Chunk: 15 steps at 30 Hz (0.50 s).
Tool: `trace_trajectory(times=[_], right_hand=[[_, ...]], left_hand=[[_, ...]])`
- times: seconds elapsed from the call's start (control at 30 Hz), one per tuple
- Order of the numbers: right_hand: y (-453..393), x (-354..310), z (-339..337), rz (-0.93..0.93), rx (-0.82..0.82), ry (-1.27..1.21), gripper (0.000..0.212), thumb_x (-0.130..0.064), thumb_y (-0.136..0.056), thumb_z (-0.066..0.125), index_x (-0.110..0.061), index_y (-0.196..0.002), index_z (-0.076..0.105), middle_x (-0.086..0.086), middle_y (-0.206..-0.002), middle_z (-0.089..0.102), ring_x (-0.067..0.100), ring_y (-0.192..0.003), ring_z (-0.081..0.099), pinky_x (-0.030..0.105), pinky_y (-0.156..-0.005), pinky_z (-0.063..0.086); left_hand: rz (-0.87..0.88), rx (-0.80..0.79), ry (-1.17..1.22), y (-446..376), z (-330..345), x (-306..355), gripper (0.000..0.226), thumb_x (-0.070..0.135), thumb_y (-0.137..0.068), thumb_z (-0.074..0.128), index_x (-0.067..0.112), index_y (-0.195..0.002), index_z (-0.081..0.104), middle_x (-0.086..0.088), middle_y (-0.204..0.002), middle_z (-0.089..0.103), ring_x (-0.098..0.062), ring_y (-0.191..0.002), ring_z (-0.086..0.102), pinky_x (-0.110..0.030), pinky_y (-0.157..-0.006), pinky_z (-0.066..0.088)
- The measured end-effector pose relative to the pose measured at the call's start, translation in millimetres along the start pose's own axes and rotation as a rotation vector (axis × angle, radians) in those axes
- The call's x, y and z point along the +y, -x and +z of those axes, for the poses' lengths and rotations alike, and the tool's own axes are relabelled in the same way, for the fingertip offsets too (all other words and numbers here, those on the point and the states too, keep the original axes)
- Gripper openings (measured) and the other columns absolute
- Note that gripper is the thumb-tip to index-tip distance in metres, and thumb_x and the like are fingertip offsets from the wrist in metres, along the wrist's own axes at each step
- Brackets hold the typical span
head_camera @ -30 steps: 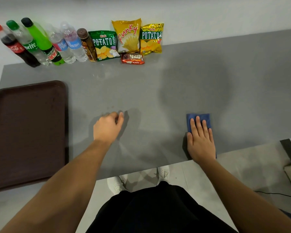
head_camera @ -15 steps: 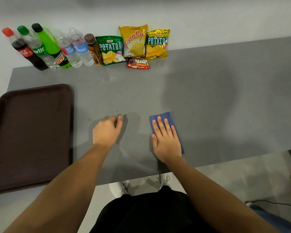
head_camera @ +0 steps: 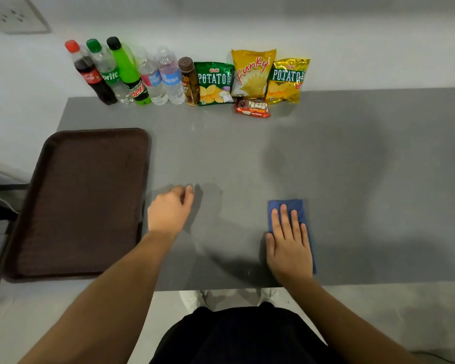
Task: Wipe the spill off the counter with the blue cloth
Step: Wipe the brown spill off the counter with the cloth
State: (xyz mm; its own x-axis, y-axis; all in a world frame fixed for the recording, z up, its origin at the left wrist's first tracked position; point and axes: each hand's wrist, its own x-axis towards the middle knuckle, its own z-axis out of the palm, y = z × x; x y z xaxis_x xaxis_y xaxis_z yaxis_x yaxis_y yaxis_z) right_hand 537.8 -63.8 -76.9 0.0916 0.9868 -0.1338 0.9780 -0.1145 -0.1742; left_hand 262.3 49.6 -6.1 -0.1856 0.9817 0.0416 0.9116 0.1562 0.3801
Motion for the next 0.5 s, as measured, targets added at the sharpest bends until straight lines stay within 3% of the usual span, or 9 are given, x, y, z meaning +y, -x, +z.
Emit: trace_trajectory(times=[0.17, 0.3, 0.5], right_hand=[[-8, -61, 6, -0.217, 0.023, -0.016, 0.062, -0.039, -0.105, 0.033, -0.021, -0.163, 0.021, 0.001, -0.172, 0.014, 0.025, -0.159, 0.010, 0.045, -0.127, 0.016], [-42, -103, 7, -0.367, 0.011, -0.036, 0.059, -0.037, -0.107, 0.033, -0.021, -0.163, 0.023, 0.001, -0.171, 0.019, 0.026, -0.158, 0.015, 0.046, -0.128, 0.017], [-104, -123, -3, -0.365, -0.010, -0.057, 0.060, -0.036, -0.102, 0.031, -0.024, -0.161, 0.029, 0.000, -0.169, 0.024, 0.024, -0.157, 0.021, 0.045, -0.128, 0.018]], left_hand=[[-0.023, 0.000, 0.013, -3, -3, -7, 0.045, 0.044, -0.104, 0.053, 0.009, -0.078, 0.065, -0.020, -0.074, 0.071, -0.048, -0.077, 0.067, -0.045, -0.062, 0.050], [-0.036, 0.014, 0.023, -3, -2, -13, 0.043, 0.042, -0.104, 0.054, 0.009, -0.079, 0.067, -0.022, -0.077, 0.072, -0.049, -0.077, 0.067, -0.045, -0.063, 0.051], [-0.038, 0.012, 0.044, -6, -3, -26, 0.044, 0.045, -0.103, 0.053, 0.012, -0.076, 0.063, -0.018, -0.072, 0.070, -0.048, -0.073, 0.065, -0.039, -0.058, 0.041]])
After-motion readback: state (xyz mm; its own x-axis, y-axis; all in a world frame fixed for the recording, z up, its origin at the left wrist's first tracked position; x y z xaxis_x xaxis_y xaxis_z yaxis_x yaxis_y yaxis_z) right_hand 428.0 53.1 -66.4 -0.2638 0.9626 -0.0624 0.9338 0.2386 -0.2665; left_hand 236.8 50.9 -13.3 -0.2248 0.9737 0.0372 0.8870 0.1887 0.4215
